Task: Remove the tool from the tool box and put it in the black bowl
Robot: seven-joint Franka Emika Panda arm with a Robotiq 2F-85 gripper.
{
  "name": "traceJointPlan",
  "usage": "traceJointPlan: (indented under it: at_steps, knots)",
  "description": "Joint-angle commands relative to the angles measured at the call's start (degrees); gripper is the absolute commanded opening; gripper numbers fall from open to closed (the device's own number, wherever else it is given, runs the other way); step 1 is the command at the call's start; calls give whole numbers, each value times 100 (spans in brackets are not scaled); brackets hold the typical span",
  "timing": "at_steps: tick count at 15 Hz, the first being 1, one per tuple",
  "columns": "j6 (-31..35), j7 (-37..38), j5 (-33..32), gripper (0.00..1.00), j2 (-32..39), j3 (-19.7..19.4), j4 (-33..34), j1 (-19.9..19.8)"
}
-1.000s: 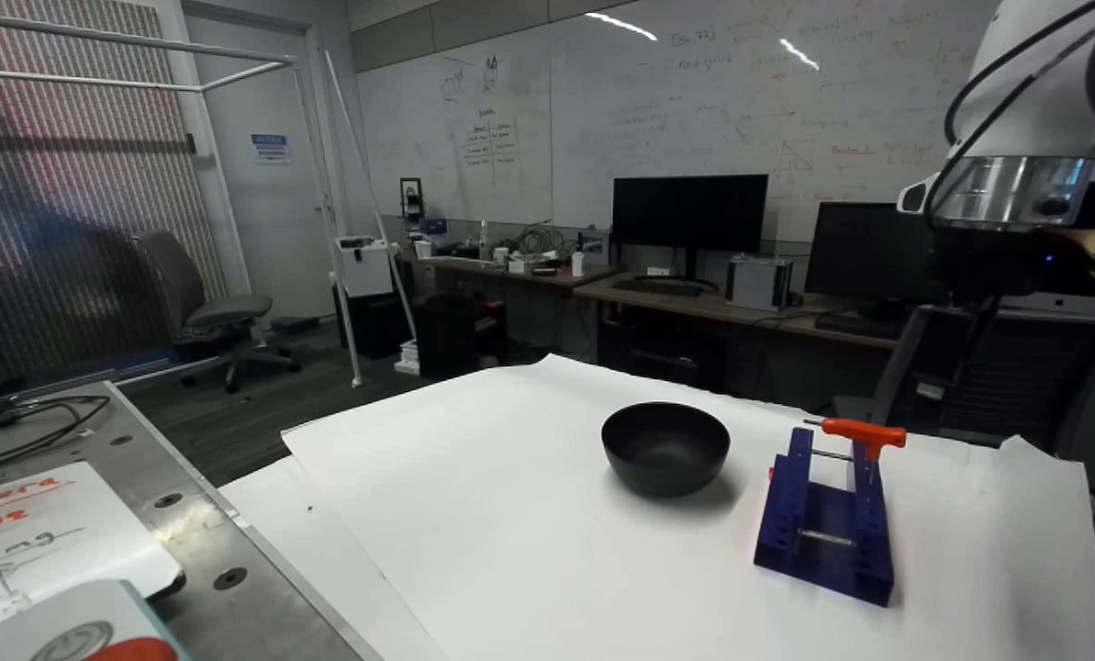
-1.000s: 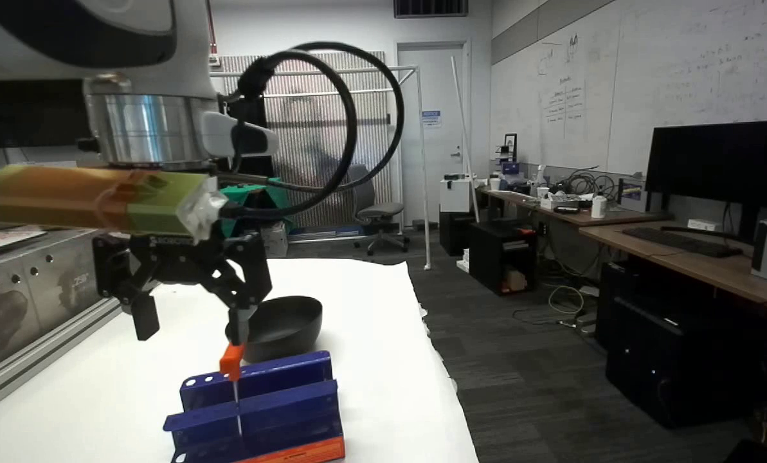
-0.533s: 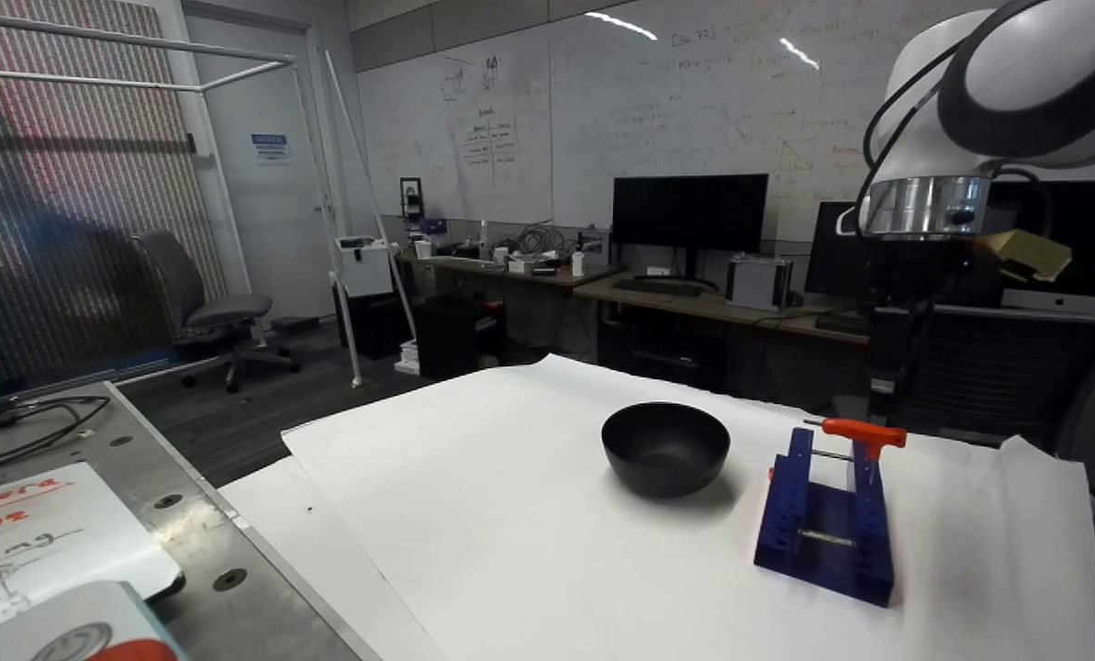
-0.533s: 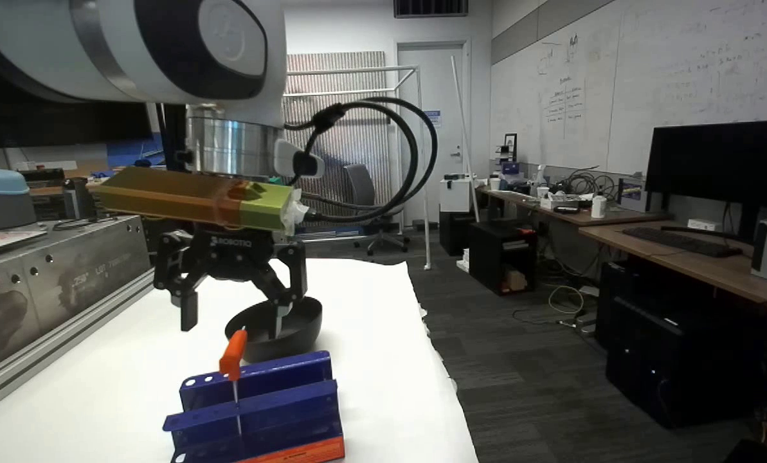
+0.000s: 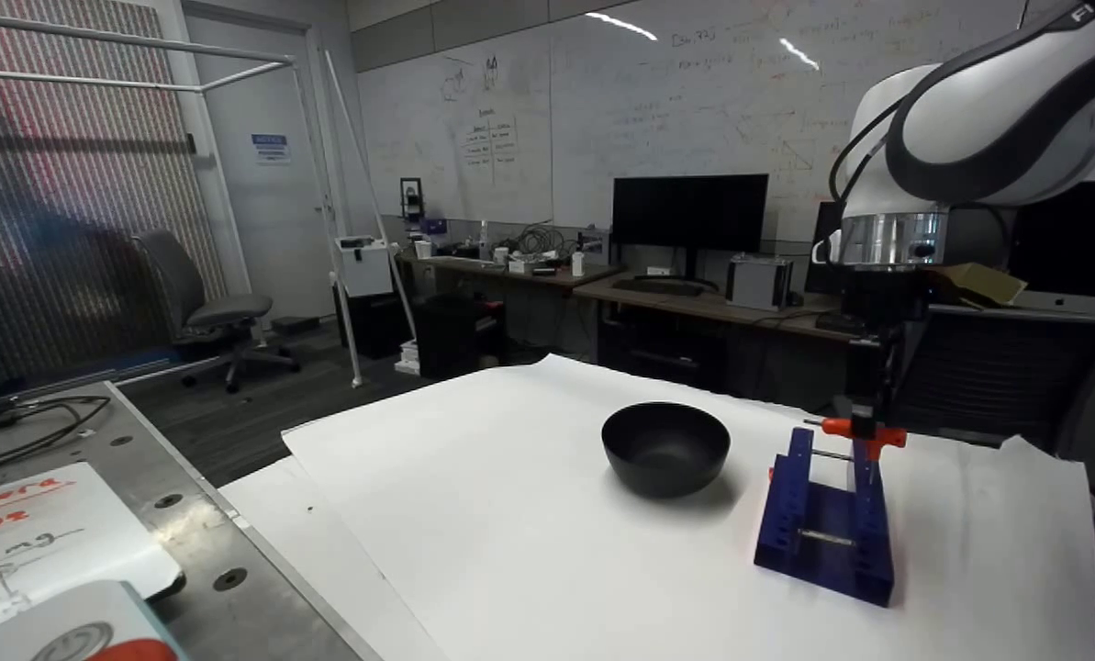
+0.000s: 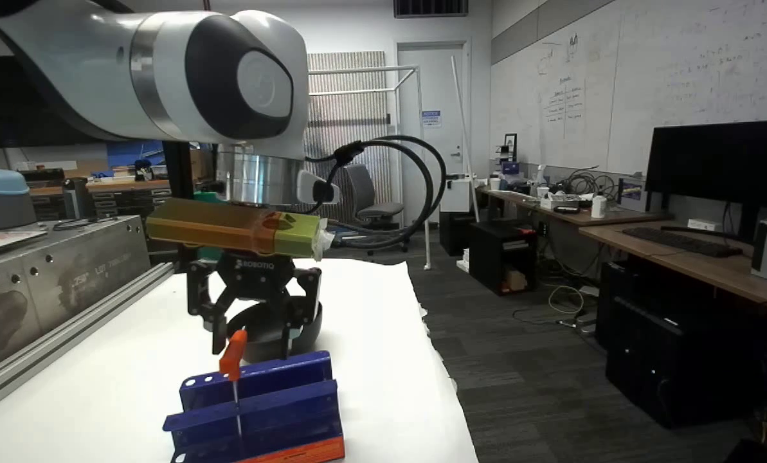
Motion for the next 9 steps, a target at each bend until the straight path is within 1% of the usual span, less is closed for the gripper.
traceJointPlan:
  at_steps: [1,6,8,9]
  knots:
    - [-39,-172,21,50,63,30,120,-84]
    - [-226,-225,10,11,-154,35,47,-88]
    - [-315,-151,-14,8,-347,69,56,-64]
    - [-347,-120,-17,13,-402,78,73,-56]
